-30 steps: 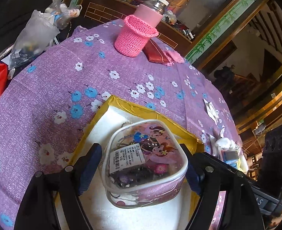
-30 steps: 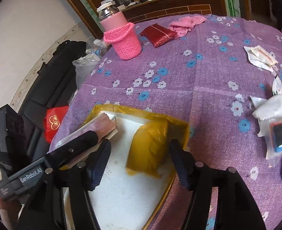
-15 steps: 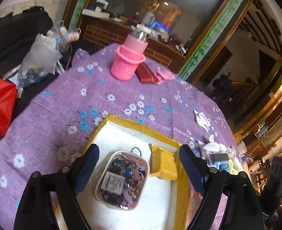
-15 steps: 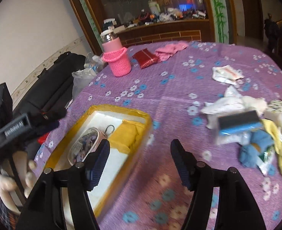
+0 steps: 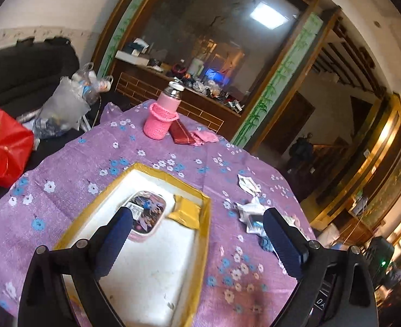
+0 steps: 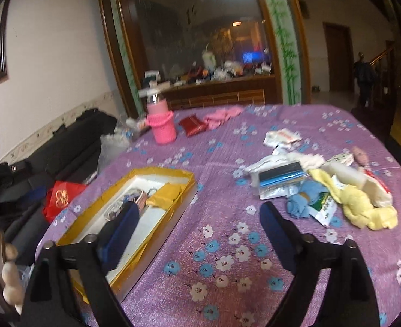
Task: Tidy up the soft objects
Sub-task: 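Place the yellow pouch in the white box with right while left releases the clear box, then move both grippers back toward the pile of items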
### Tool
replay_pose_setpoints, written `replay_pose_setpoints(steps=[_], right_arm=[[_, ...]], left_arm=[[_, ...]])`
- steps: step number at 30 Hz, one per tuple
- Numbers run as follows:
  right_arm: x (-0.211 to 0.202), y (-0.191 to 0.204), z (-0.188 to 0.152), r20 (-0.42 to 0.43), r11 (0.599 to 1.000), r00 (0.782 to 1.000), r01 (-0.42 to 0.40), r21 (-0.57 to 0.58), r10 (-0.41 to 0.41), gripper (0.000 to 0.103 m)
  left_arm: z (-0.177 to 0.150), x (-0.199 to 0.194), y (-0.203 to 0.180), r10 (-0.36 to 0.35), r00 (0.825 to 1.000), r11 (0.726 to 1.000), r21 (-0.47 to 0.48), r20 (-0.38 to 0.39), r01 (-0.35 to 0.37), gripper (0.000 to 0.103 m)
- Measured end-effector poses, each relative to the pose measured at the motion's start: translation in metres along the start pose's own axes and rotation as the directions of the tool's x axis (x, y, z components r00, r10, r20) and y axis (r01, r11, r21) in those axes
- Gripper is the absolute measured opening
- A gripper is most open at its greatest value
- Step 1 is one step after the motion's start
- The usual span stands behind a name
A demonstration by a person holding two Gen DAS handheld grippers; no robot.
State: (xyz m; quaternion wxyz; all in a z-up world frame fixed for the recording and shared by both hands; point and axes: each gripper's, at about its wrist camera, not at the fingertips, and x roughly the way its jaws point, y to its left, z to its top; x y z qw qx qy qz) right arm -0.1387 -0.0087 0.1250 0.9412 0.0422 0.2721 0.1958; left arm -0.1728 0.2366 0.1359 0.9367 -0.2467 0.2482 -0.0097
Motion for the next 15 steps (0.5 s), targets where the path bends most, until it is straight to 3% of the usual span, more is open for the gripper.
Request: replay_pose_setpoints(steps=[5, 11, 15], right_arm=[[-0.012, 0.002, -0.007, 0.025, 0.998, 0.999, 0.027, -0.054, -0.026, 0.093], [-0.033, -0.034, -0.013, 0.065, 0.996, 0.994, 0.089, 0.017, -0.09, 0.094], [-0.043, -0.066, -0.014, 0.1, 0.987, 0.982, 0.153, 0.044, -0.157, 0.103]], left_arm=[[-0.012, -0.012, -0.025, 0.036, 0.998, 0.995, 0.094, 0.055, -0.041, 0.1], [-0.031, 0.005, -0.044, -0.003, 1.0, 0.992, 0.123, -0.012, 0.004, 0.1], [-0.048, 0.017, -0.062, -0.022, 0.998, 0.987, 0.158, -0.063, 0.032, 0.1]])
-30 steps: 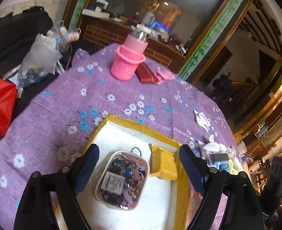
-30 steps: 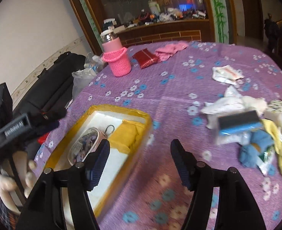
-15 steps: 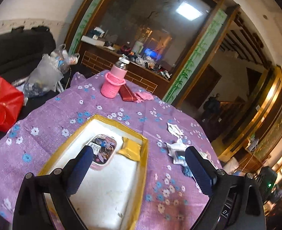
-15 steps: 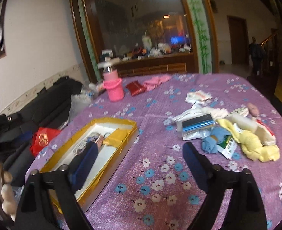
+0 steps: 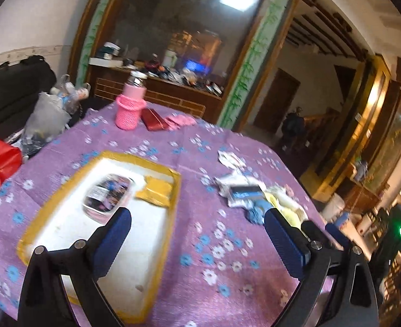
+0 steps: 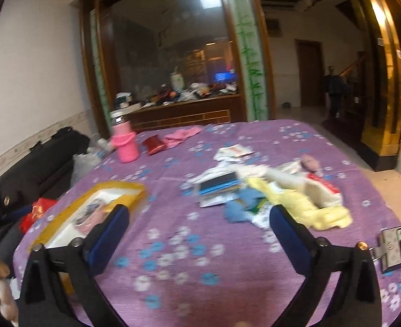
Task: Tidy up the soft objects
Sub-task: 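Move both grippers back toward the pile of items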
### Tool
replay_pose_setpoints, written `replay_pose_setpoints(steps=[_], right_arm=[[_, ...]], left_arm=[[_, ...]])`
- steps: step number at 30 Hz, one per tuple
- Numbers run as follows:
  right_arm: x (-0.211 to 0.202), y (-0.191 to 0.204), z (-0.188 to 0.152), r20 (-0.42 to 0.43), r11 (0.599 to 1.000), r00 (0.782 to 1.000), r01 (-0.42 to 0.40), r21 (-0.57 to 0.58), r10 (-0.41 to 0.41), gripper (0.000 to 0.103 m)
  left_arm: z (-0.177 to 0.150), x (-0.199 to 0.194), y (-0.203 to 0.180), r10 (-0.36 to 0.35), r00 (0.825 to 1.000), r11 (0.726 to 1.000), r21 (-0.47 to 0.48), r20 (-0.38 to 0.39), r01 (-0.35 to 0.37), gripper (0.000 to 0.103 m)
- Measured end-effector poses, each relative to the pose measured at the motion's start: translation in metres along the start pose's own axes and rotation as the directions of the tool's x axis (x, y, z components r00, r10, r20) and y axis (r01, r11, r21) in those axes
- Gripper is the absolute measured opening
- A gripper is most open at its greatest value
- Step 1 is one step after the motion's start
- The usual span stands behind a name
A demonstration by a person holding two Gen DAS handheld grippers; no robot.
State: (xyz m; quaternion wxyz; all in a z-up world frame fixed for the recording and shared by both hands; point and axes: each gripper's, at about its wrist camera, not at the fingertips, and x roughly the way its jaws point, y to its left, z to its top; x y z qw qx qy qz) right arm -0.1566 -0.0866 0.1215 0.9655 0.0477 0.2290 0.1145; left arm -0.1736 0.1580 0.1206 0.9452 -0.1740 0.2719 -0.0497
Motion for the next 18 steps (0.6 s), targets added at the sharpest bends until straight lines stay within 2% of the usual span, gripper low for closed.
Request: replay_pose_setpoints(steps=[8, 13, 15, 18], right_arm=[[0.015, -0.06, 0.007, -0.052, 0.995, 0.996, 0.078, 0.067, -0.075, 0.103], [0.023, -0.07, 0.013, -0.056, 0.995, 0.995, 0.08, 0.057, -0.077, 0.103], [0.026, -0.068, 0.015, -0.058, 0.997, 0.996, 0.069, 0.029, -0.067, 0.103], [0.029, -0.066, 0.021, -0.043, 0.997, 0.997, 0.07, -0.016, -0.071, 0.103]], left_arm=[[-0.014, 0.027, -0.03, -0.004, 0.996, 0.999, 0.048, -0.086, 0.008, 0.1], [-0.011, 0.038, -0.042, 0.005, 0.995, 0.996, 0.084, -0.095, 0.003, 0.1], [0.005, 0.04, -0.043, 0.046, 0.996, 0.991, 0.125, -0.077, -0.036, 0.1], [0.057, 0.023, -0.034, 0.127, 0.991, 0.982, 0.135, 0.049, -0.132, 0.1]])
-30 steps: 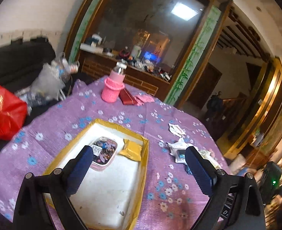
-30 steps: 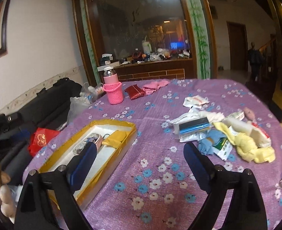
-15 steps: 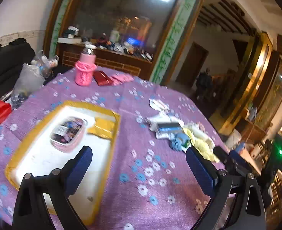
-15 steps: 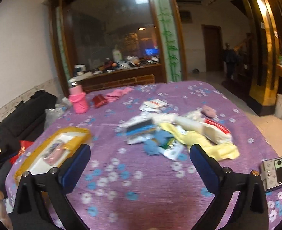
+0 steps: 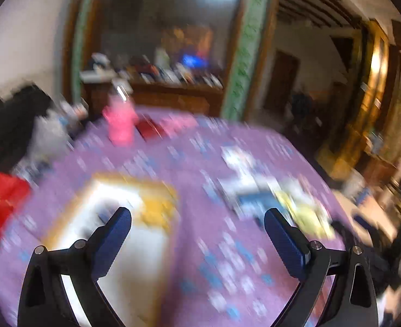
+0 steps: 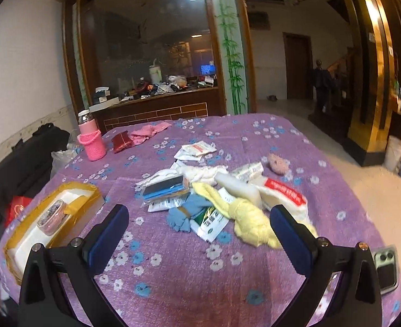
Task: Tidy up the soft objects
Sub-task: 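Move both grippers back toward the pile of items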
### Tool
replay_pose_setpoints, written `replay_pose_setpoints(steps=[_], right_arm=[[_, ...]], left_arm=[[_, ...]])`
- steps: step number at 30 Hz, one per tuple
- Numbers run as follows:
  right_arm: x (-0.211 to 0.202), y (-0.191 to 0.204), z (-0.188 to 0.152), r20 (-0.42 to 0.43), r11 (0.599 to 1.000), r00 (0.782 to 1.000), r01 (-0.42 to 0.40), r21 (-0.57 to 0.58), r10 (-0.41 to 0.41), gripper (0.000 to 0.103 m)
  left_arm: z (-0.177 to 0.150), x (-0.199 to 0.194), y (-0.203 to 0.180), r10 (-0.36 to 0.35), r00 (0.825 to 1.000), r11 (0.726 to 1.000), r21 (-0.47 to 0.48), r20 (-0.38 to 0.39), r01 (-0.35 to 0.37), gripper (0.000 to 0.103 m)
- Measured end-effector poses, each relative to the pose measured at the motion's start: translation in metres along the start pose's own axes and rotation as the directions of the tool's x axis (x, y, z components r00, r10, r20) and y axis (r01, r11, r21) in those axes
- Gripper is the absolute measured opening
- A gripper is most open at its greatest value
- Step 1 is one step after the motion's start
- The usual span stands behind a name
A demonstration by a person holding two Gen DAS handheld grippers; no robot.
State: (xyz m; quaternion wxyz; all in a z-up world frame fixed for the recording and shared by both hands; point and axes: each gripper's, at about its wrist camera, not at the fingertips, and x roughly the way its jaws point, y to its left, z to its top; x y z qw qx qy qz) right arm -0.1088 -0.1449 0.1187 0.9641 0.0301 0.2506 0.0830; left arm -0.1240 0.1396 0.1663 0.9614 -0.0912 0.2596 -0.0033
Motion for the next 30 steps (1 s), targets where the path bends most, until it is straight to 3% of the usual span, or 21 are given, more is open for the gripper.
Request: replay_pose_setpoints(steps=[2, 4, 7, 9, 12, 14, 17, 21, 23, 25, 27, 30], right_arm=[[0.001, -0.003, 0.005, 0.011, 1.0, 1.0, -0.002, -0.002, 0.002, 0.103], [0.002, -0.012, 0.011, 0.023, 1.0, 1.0, -0.001, 0.025, 0.0, 0.103], [0.01, -0.031, 0.019, 0.037, 0.996, 0.999, 0.015, 0.082, -0.018, 0.103], [0.022, -0.046, 0.023, 0.039, 0.993, 0.998, 0.049, 0.111, -0.054, 0.103], [0.042, -0.061, 0.023, 0.023, 0.988, 0.995, 0.098, 0.121, -0.101, 0.103], [0.051, -0.068, 0.018, 0.019, 0.985, 0.993, 0.117, 0.126, -0.12, 0.103], [0.057, -0.079, 0.008, 0.009, 0.979, 0.991, 0.133, 0.155, -0.136, 0.103], [0.053, -0.094, 0.007, 0.023, 0.968, 0.987, 0.153, 0.198, -0.161, 0.103], [0.057, -0.1, 0.005, 0.0, 0.963, 0.986, 0.162, 0.216, -0.166, 0.103], [0.063, -0.108, 0.003, -0.031, 0.956, 0.986, 0.165, 0.241, -0.163, 0.103], [0.067, -0.114, 0.001, -0.052, 0.951, 0.986, 0.164, 0.261, -0.156, 0.103], [0.071, -0.119, 0.0, -0.075, 0.946, 0.987, 0.158, 0.282, -0.143, 0.103]], left_arm=[[0.038, -0.014, 0.016, 0.073, 0.994, 0.997, -0.021, 0.085, -0.071, 0.1], [0.069, -0.026, 0.028, 0.133, 0.984, 0.991, -0.035, 0.119, -0.13, 0.1], [0.072, -0.031, 0.032, 0.113, 0.987, 0.993, -0.039, 0.117, -0.109, 0.102], [0.058, -0.019, 0.022, 0.092, 0.992, 0.996, 0.0, 0.081, -0.092, 0.102], [0.027, 0.02, -0.001, 0.024, 0.998, 0.998, 0.056, -0.055, -0.021, 0.102], [0.01, 0.052, -0.019, -0.031, 0.987, 0.996, 0.076, -0.159, 0.043, 0.102], [-0.004, 0.09, -0.055, -0.09, 0.967, 0.98, 0.15, -0.236, 0.128, 0.102], [-0.015, 0.138, -0.107, -0.137, 0.951, 0.919, 0.324, -0.277, 0.226, 0.102], [-0.025, 0.162, -0.131, -0.138, 0.941, 0.865, 0.424, -0.308, 0.266, 0.102], [-0.032, 0.18, -0.146, -0.1, 0.946, 0.824, 0.507, -0.309, 0.253, 0.102], [-0.038, 0.198, -0.162, -0.065, 0.951, 0.765, 0.597, -0.301, 0.241, 0.102], [-0.043, 0.218, -0.172, -0.055, 0.948, 0.718, 0.648, -0.313, 0.255, 0.102]])
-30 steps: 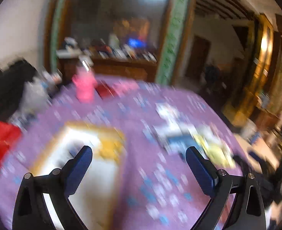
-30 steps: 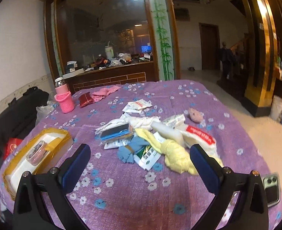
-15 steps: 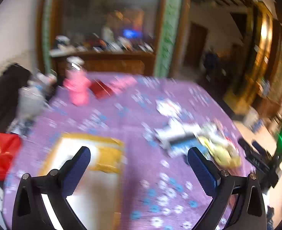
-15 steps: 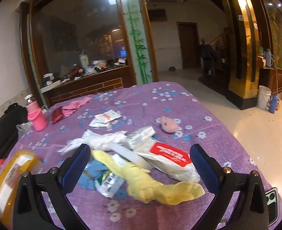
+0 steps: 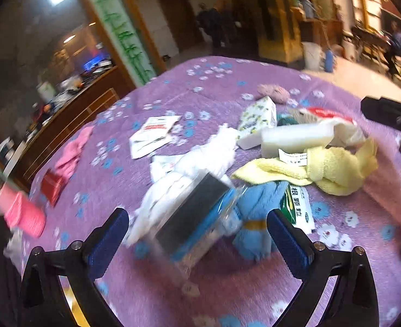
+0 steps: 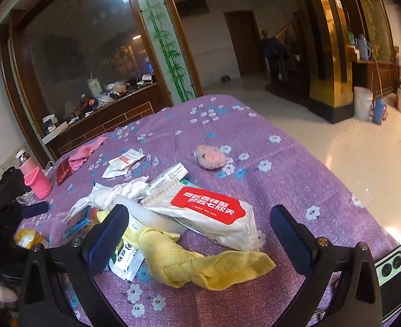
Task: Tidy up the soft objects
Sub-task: 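Move both grippers back toward the pile of items, then grasp the black-and-blue packet with the left gripper, then carry the packet to the white box with left while right grasps the yellow towel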
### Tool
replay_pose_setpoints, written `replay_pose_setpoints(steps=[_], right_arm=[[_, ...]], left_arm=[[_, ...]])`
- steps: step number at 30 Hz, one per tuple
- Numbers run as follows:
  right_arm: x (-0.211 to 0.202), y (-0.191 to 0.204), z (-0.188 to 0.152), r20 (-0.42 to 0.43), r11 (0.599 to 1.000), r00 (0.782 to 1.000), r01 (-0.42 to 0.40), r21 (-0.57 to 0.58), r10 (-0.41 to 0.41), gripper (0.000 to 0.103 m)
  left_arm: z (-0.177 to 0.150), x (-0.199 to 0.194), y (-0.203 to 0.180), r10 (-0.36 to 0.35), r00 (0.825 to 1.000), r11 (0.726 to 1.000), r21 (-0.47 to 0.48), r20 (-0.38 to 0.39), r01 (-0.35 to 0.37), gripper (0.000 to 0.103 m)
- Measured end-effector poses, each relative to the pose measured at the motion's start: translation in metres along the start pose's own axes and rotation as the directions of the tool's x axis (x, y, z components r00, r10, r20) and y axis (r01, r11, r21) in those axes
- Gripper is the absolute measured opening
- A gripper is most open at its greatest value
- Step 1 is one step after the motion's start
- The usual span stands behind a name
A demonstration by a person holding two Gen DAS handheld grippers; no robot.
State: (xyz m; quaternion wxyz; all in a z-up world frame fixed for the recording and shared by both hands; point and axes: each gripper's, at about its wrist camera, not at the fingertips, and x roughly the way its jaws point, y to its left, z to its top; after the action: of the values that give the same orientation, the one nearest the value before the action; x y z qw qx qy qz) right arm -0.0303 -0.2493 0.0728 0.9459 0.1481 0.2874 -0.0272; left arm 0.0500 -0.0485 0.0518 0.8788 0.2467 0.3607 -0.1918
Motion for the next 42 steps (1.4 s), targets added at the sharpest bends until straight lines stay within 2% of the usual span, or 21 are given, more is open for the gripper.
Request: replay_pose_setpoints(steps=[1, 3, 4, 6, 7, 10, 19, 23, 28, 34, 36, 38, 42], right_arm=[[0.001, 0.0, -0.001, -0.004, 1.0, 1.0, -0.001, 0.001, 0.001, 0.103], [0.002, 0.002, -0.001, -0.009, 1.0, 1.0, -0.002, -0.005, 0.002, 0.103], [0.003, 0.003, -0.001, -0.009, 1.0, 1.0, 0.0, -0.011, 0.0, 0.103], [0.004, 0.007, -0.001, -0.011, 1.0, 1.0, 0.005, -0.024, -0.005, 0.103], [0.005, 0.007, -0.002, -0.012, 1.0, 1.0, 0.004, -0.028, -0.005, 0.103], [0.007, 0.01, -0.002, -0.016, 0.999, 1.0, 0.008, -0.04, -0.009, 0.103], [0.01, 0.007, -0.003, -0.03, 0.999, 0.999, 0.028, -0.041, -0.029, 0.103], [0.014, -0.001, -0.002, -0.052, 1.0, 0.999, -0.004, -0.002, 0.004, 0.103], [0.031, -0.014, -0.006, -0.147, 0.992, 0.984, -0.093, 0.083, 0.105, 0.103], [0.034, 0.008, -0.012, -0.177, 0.987, 0.971, -0.162, 0.005, 0.16, 0.102], [0.035, 0.02, -0.015, -0.182, 0.986, 0.972, -0.161, -0.051, 0.149, 0.094], [0.034, 0.031, -0.019, -0.183, 0.982, 0.974, -0.154, -0.11, 0.132, 0.076], [0.043, 0.051, -0.029, -0.21, 0.969, 0.975, -0.118, -0.218, 0.071, 0.066]], left_arm=[[0.002, 0.005, 0.0, 0.009, 1.0, 1.0, 0.014, -0.005, -0.009, 0.102], [0.001, 0.013, 0.004, -0.025, 1.0, 1.0, 0.015, -0.019, 0.025, 0.087], [0.001, 0.016, 0.006, -0.06, 0.998, 0.998, -0.005, -0.033, 0.06, 0.059], [0.001, 0.015, 0.014, -0.138, 0.989, 0.988, -0.075, -0.05, 0.134, 0.05], [0.0, 0.011, 0.015, -0.143, 0.989, 0.987, -0.083, -0.041, 0.139, 0.045], [-0.008, 0.0, 0.01, -0.135, 0.99, 0.988, -0.085, -0.038, 0.131, 0.04], [-0.038, -0.076, 0.017, -0.146, 0.986, 0.967, -0.202, 0.077, 0.159, 0.039], [-0.064, -0.12, 0.022, -0.14, 0.98, 0.942, -0.284, 0.144, 0.177, 0.039], [-0.099, -0.161, 0.029, -0.107, 0.971, 0.909, -0.375, 0.215, 0.183, 0.039], [-0.146, -0.187, 0.057, -0.051, 0.971, 0.863, -0.478, 0.233, 0.16, 0.039], [-0.165, -0.197, 0.071, -0.02, 0.973, 0.841, -0.523, 0.23, 0.141, 0.039], [-0.184, -0.207, 0.085, 0.012, 0.975, 0.816, -0.565, 0.223, 0.119, 0.039], [-0.22, -0.22, 0.106, 0.064, 0.977, 0.774, -0.629, 0.204, 0.081, 0.039]])
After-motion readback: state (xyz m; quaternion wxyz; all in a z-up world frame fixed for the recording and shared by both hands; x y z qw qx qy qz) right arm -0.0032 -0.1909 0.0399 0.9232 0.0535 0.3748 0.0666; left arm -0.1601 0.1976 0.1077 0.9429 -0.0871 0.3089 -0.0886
